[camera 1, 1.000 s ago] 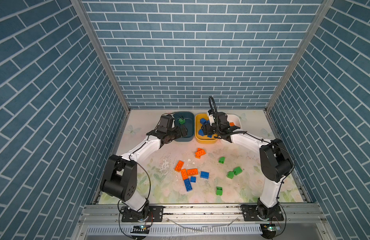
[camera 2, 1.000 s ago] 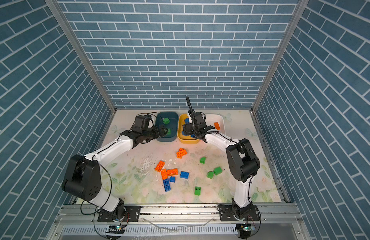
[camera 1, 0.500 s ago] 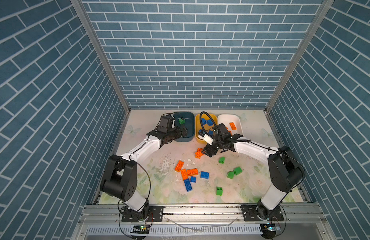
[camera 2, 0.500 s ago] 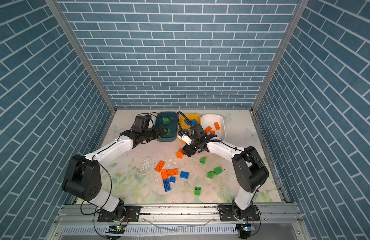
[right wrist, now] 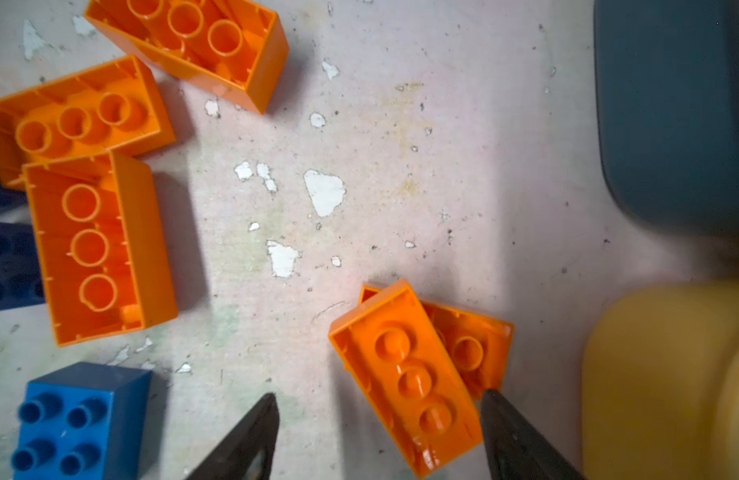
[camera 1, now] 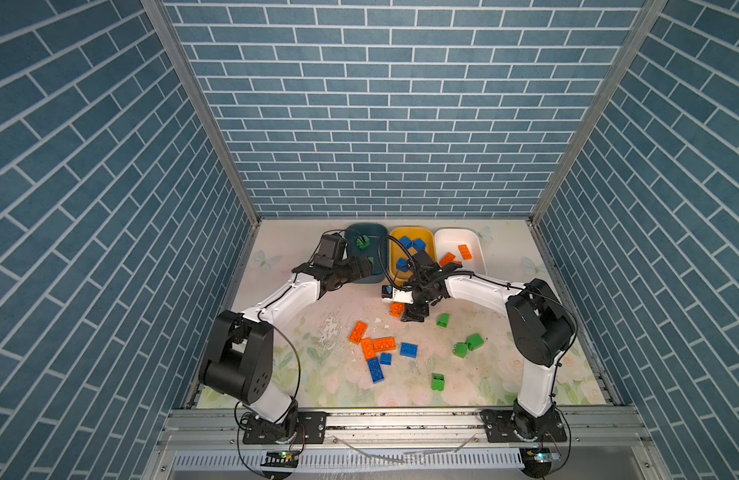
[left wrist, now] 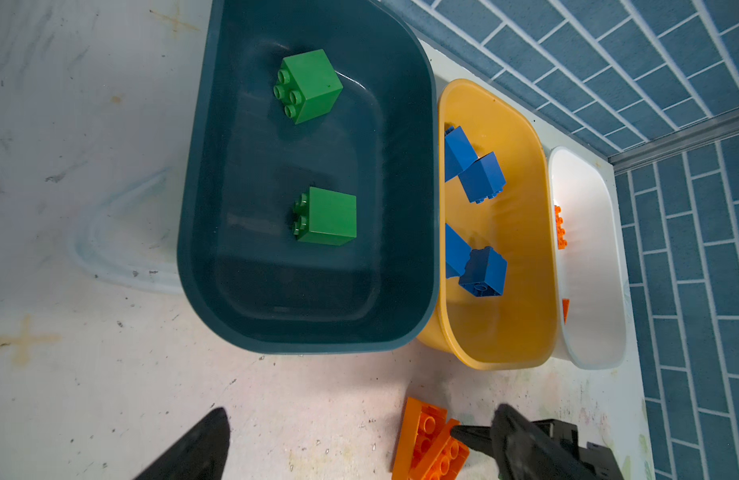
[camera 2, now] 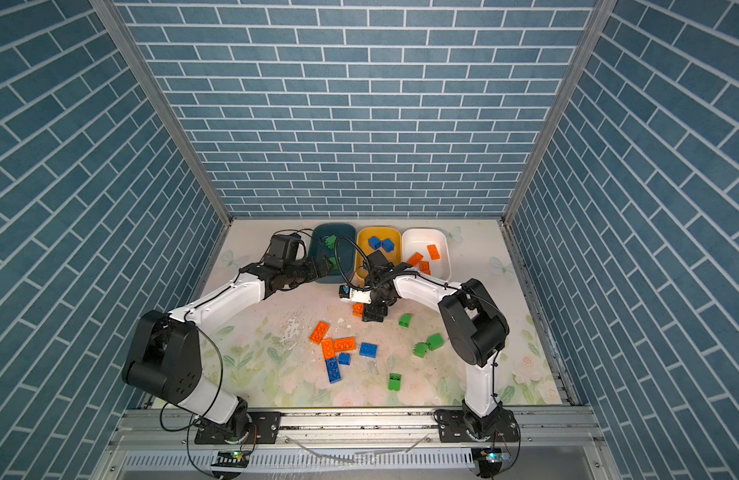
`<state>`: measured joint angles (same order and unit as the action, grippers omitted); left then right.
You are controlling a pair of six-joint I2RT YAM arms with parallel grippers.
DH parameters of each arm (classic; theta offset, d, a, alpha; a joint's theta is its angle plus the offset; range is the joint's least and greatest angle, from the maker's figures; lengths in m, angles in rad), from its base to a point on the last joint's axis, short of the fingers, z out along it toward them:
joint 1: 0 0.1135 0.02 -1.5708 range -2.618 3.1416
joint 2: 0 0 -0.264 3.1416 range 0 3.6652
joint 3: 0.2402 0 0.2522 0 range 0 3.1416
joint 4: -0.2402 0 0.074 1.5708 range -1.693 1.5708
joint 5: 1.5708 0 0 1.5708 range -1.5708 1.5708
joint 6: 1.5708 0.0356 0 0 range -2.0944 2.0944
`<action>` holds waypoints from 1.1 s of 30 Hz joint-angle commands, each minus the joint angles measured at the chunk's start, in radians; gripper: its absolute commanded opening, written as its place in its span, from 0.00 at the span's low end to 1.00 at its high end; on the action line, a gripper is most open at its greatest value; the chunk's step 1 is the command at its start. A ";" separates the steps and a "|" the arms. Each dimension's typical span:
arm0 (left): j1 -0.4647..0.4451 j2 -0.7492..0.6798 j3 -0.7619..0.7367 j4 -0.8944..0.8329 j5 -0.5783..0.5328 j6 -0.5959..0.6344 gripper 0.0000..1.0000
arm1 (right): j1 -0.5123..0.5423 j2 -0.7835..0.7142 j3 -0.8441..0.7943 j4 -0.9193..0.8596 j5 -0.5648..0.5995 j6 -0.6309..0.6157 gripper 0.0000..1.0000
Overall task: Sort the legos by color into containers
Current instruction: 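Move the right gripper to the orange bricks near the bins and grasp one, then carry the orange brick into the white bin and open the right gripper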
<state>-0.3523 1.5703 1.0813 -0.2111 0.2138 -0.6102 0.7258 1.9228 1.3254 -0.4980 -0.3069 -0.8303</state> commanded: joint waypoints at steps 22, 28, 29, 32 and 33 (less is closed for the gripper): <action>-0.002 -0.025 -0.011 -0.031 -0.021 0.020 0.99 | 0.017 -0.014 -0.041 0.109 0.080 -0.159 0.32; -0.002 -0.026 -0.015 -0.031 -0.022 0.020 0.99 | 0.017 -0.086 -0.106 0.158 0.062 -0.160 0.30; -0.002 -0.026 -0.015 -0.031 -0.021 0.020 0.99 | 0.015 -0.102 -0.118 0.168 0.058 -0.154 0.29; -0.002 -0.024 -0.015 -0.030 -0.020 0.019 0.99 | 0.001 -0.168 -0.165 0.232 0.032 -0.093 0.28; -0.002 -0.023 -0.014 -0.030 -0.018 0.018 0.99 | -0.012 -0.195 -0.182 0.266 0.023 -0.056 0.27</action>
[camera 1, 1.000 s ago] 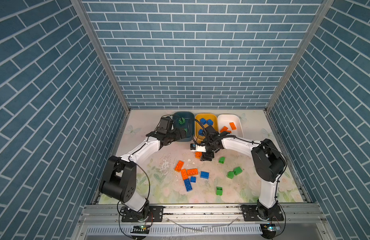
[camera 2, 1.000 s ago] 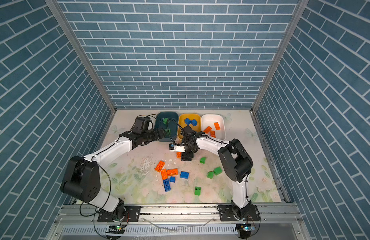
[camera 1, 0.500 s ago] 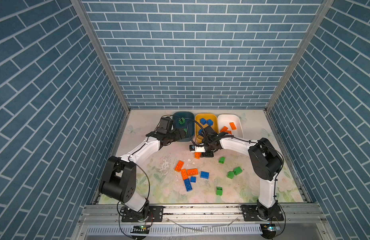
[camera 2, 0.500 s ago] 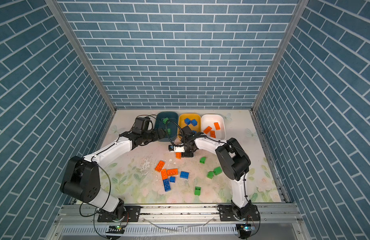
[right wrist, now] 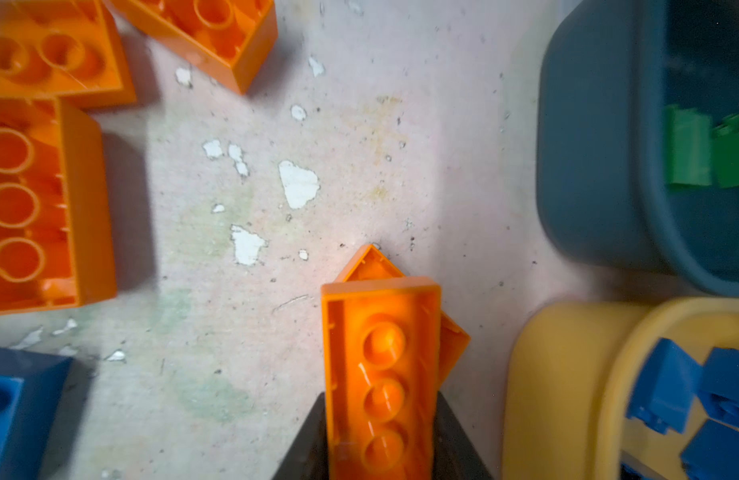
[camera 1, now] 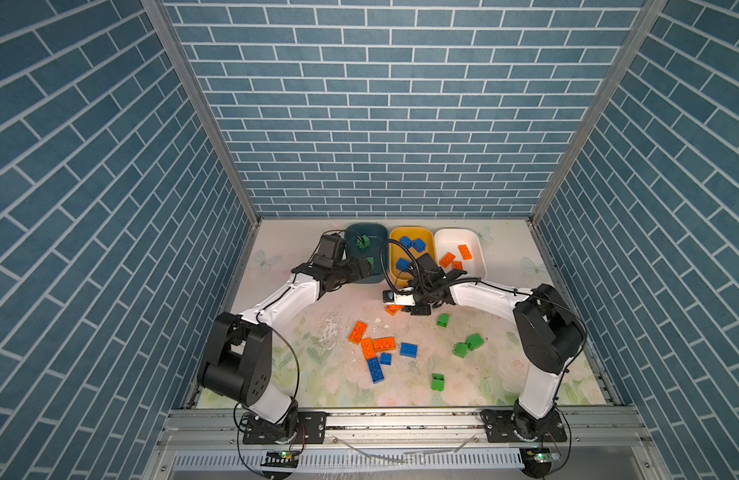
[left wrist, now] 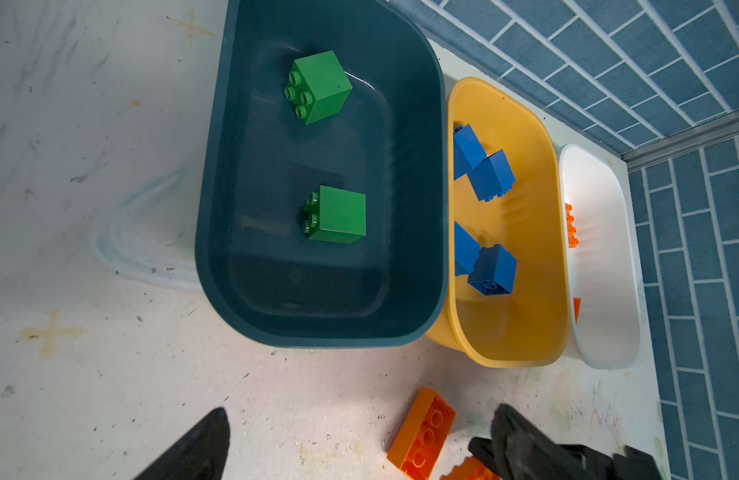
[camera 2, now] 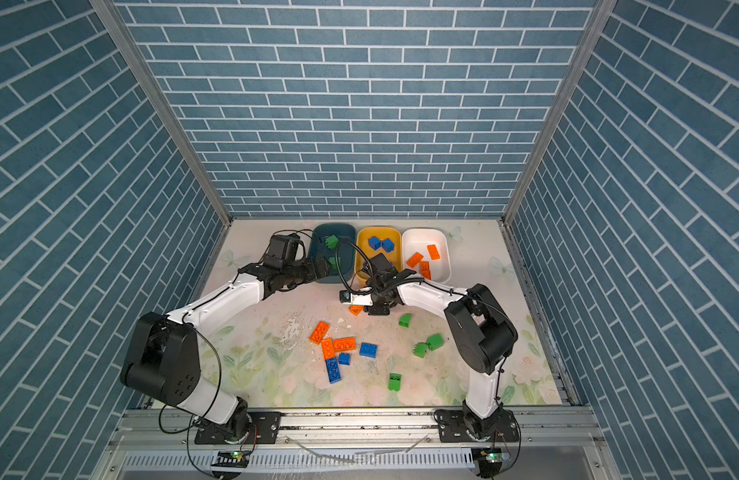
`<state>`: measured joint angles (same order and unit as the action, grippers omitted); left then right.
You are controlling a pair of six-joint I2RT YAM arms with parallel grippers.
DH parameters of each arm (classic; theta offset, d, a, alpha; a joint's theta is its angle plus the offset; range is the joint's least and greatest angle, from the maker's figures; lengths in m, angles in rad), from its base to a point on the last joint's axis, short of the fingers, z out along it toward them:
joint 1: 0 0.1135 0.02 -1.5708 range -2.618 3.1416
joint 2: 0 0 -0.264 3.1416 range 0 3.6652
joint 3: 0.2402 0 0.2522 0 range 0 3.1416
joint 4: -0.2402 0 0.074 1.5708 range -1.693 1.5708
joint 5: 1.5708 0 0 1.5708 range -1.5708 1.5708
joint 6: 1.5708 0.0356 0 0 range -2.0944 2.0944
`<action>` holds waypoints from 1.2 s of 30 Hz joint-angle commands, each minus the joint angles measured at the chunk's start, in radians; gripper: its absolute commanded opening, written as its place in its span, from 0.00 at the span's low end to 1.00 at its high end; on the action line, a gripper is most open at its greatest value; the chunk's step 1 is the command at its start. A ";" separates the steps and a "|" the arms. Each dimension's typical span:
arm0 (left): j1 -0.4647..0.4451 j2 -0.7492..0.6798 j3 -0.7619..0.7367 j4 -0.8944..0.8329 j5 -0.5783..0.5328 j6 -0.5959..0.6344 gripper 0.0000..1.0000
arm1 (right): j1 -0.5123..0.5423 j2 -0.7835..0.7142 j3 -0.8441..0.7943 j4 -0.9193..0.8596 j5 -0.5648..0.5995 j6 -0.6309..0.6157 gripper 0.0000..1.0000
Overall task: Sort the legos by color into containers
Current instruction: 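Carry the orange brick into the white bin and open the right gripper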
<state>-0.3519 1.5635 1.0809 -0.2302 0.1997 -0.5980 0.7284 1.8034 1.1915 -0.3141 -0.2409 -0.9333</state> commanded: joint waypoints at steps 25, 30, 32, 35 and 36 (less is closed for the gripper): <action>-0.248 0.070 0.007 0.063 -0.033 -0.123 0.99 | -0.478 -0.070 0.037 0.073 0.382 0.982 0.35; -0.248 0.086 0.008 0.076 -0.019 -0.131 0.99 | -0.476 -0.008 0.114 -0.023 0.430 0.996 0.36; -0.248 0.087 0.013 0.069 -0.022 -0.127 0.99 | -0.475 0.000 0.120 -0.024 0.427 0.997 0.36; -0.249 0.086 0.014 0.063 -0.025 -0.123 0.99 | -0.472 0.008 0.127 -0.024 0.424 1.000 0.36; -0.248 0.088 0.016 0.063 -0.026 -0.122 0.99 | -0.471 0.010 0.131 -0.024 0.424 0.999 0.38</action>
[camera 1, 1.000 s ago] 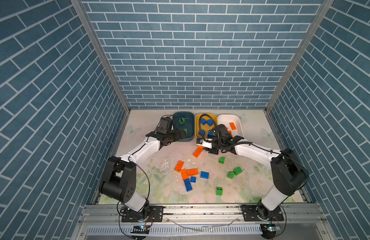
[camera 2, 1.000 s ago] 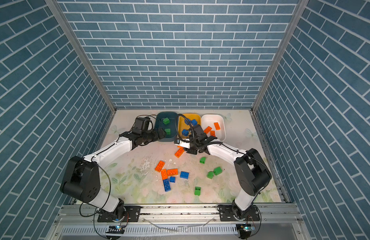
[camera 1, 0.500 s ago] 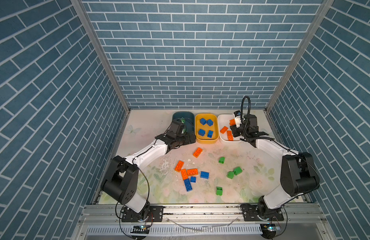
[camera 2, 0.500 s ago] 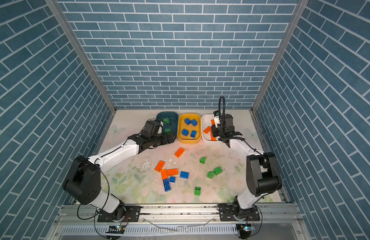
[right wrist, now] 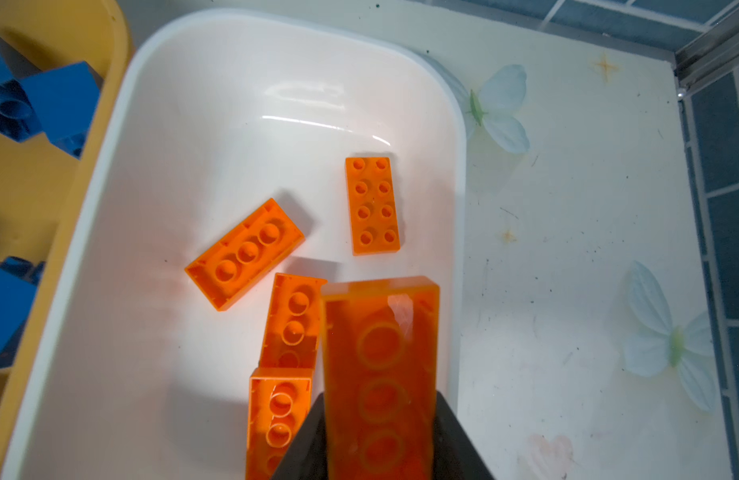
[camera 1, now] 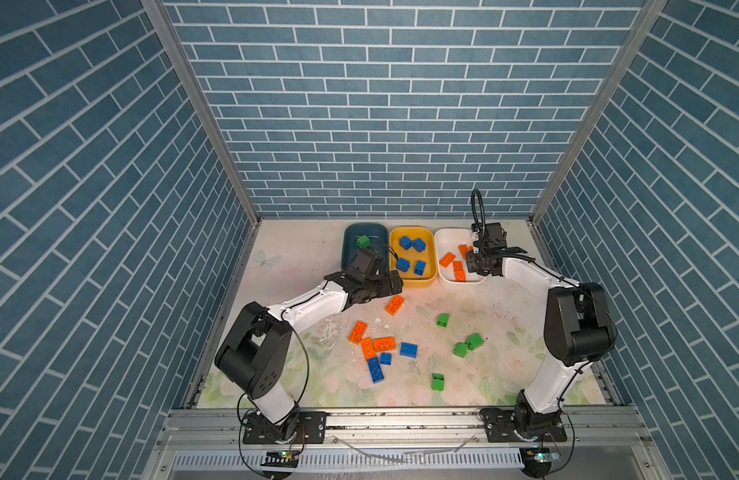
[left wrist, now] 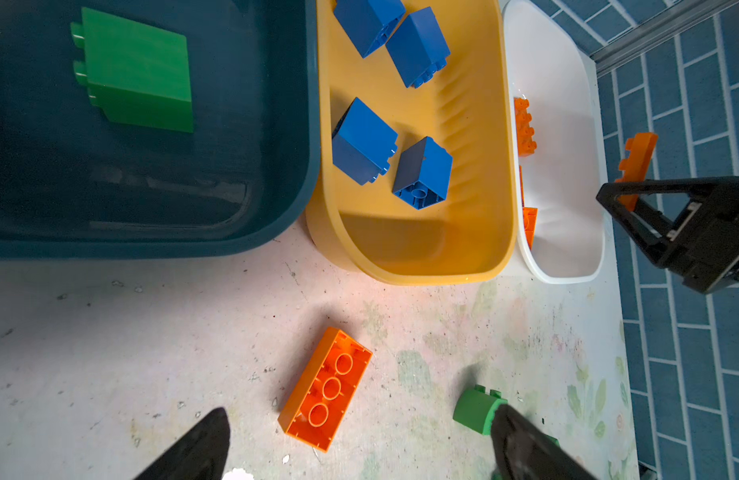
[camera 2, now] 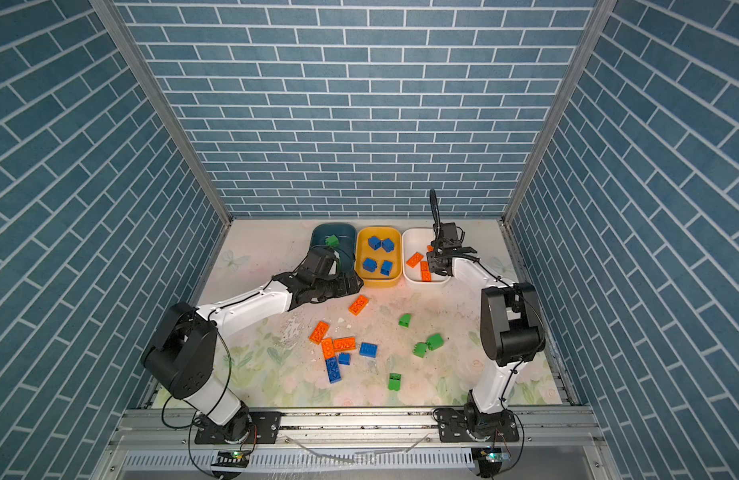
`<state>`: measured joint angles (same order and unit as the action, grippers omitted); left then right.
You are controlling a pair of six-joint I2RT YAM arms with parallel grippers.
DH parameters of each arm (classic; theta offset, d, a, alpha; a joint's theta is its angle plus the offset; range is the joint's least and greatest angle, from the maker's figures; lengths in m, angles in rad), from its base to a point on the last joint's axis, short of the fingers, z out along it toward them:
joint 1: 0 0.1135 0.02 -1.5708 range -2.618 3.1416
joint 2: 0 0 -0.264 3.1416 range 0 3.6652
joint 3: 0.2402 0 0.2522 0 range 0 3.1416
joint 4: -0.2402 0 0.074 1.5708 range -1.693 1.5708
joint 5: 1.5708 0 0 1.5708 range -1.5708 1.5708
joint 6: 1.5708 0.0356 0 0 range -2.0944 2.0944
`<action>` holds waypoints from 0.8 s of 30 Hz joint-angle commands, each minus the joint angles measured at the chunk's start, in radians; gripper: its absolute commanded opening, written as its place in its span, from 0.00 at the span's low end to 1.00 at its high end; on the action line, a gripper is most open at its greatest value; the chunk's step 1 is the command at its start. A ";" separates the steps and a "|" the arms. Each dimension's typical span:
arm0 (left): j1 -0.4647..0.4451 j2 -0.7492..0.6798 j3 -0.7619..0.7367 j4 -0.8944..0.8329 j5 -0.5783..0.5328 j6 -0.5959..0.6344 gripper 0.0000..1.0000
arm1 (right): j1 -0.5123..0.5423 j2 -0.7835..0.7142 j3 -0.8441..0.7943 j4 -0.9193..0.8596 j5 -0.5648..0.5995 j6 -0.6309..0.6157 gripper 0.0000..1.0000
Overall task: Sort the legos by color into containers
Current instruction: 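Carry the orange brick into the white bin and open the right gripper, then return the right gripper to the orange bricks and grasp another one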
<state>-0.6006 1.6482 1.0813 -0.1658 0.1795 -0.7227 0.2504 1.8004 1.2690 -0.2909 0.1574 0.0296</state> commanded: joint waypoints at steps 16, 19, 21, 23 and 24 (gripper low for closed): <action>0.001 0.042 0.020 0.008 0.039 -0.009 0.99 | 0.055 -0.047 0.040 -0.051 0.032 0.036 0.55; 0.001 0.051 0.020 0.018 0.053 -0.017 0.99 | 0.072 -0.062 0.032 -0.048 0.014 0.034 0.63; 0.001 0.053 0.016 0.027 0.060 -0.025 0.99 | 0.087 -0.072 0.026 -0.045 -0.021 0.024 0.68; 0.000 0.050 0.011 0.032 0.056 -0.028 0.99 | 0.104 -0.086 0.019 -0.039 -0.053 0.029 0.72; 0.001 0.047 0.011 0.030 0.049 -0.027 0.99 | 0.112 -0.093 0.013 -0.032 -0.076 0.040 0.74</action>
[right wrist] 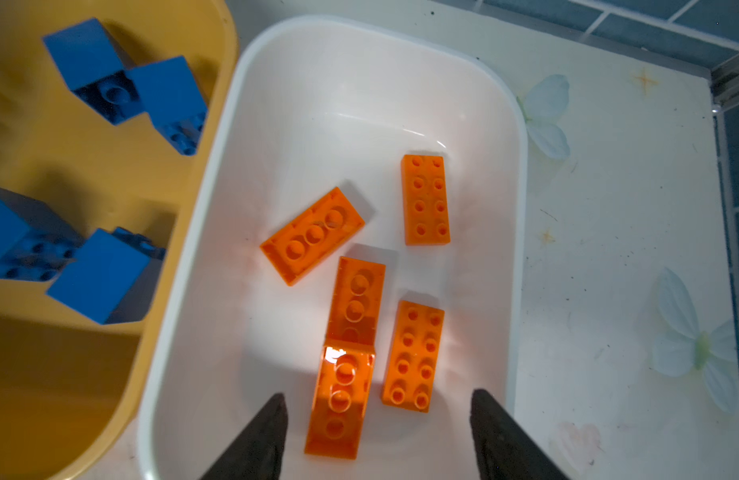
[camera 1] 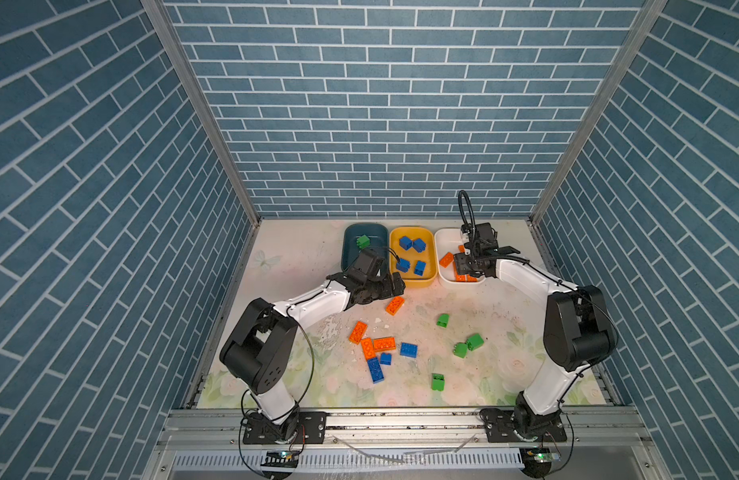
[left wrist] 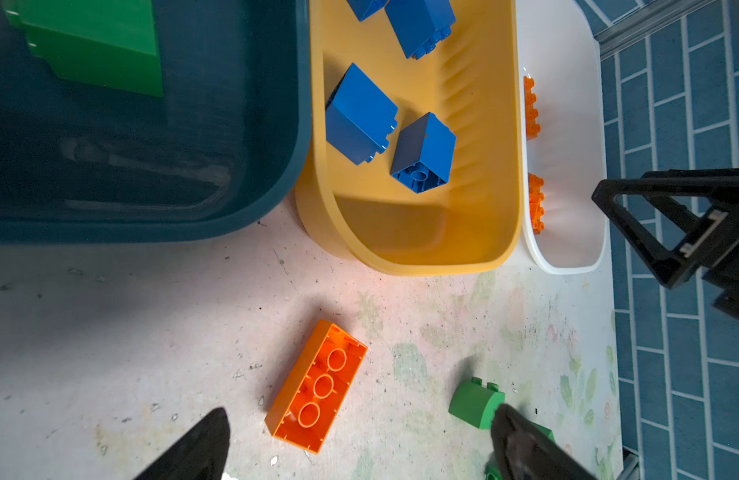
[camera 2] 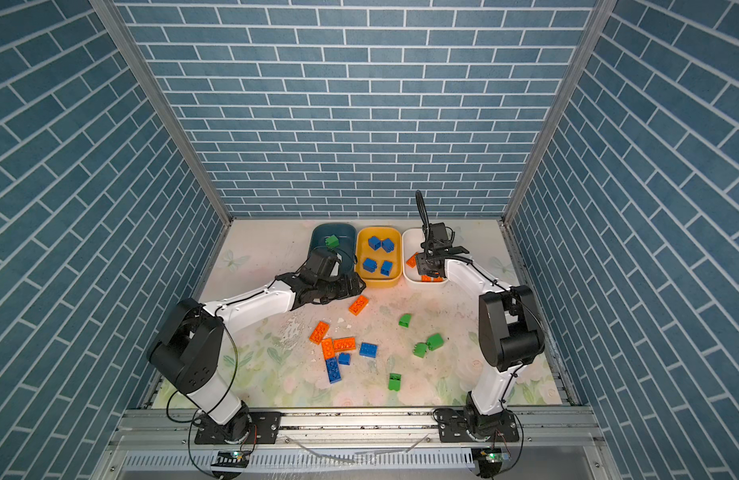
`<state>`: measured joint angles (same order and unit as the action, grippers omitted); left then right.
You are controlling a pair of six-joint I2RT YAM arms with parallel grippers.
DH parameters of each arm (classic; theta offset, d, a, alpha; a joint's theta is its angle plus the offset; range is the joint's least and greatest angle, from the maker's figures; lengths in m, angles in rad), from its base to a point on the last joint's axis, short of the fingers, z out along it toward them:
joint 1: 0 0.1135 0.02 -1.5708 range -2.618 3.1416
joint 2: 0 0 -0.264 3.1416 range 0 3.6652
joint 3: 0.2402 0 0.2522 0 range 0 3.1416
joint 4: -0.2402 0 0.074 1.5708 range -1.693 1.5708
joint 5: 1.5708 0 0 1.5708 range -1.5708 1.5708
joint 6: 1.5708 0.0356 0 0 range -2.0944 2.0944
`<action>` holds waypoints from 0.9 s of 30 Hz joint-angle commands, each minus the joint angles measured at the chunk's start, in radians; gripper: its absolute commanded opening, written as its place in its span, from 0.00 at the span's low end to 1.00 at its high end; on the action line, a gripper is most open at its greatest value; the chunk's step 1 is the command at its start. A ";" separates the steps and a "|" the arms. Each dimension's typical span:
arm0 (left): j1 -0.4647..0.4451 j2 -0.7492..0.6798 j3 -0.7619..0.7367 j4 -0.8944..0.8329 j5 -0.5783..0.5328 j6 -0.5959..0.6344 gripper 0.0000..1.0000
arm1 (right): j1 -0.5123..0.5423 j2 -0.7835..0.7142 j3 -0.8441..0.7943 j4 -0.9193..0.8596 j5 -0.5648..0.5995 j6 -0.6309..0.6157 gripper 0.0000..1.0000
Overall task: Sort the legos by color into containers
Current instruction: 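Return the right gripper to the orange bricks and grasp another one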
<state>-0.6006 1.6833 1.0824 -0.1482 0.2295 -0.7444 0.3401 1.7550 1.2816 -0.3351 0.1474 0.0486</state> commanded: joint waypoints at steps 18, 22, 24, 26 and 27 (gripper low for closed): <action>0.101 -0.201 -0.129 -0.118 -0.281 -0.113 0.99 | 0.382 -0.011 -0.207 0.411 -0.378 0.053 0.99; 0.141 -0.243 -0.166 -0.150 -0.299 -0.122 0.99 | 0.435 0.038 -0.199 0.375 -0.275 -0.026 0.99; 0.158 -0.263 -0.178 -0.167 -0.306 -0.122 0.99 | 0.448 0.072 -0.177 0.337 -0.241 -0.057 0.99; 0.169 -0.273 -0.186 -0.175 -0.308 -0.120 0.99 | 0.459 0.102 -0.155 0.301 -0.218 -0.092 0.98; 0.172 -0.283 -0.189 -0.181 -0.312 -0.119 0.99 | 0.464 0.116 -0.148 0.292 -0.211 -0.106 0.98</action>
<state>-0.4404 1.4300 0.9043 -0.2859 -0.0517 -0.8597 0.7933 1.8317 1.1126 0.0132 -0.1295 0.0311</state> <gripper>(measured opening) 0.994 0.985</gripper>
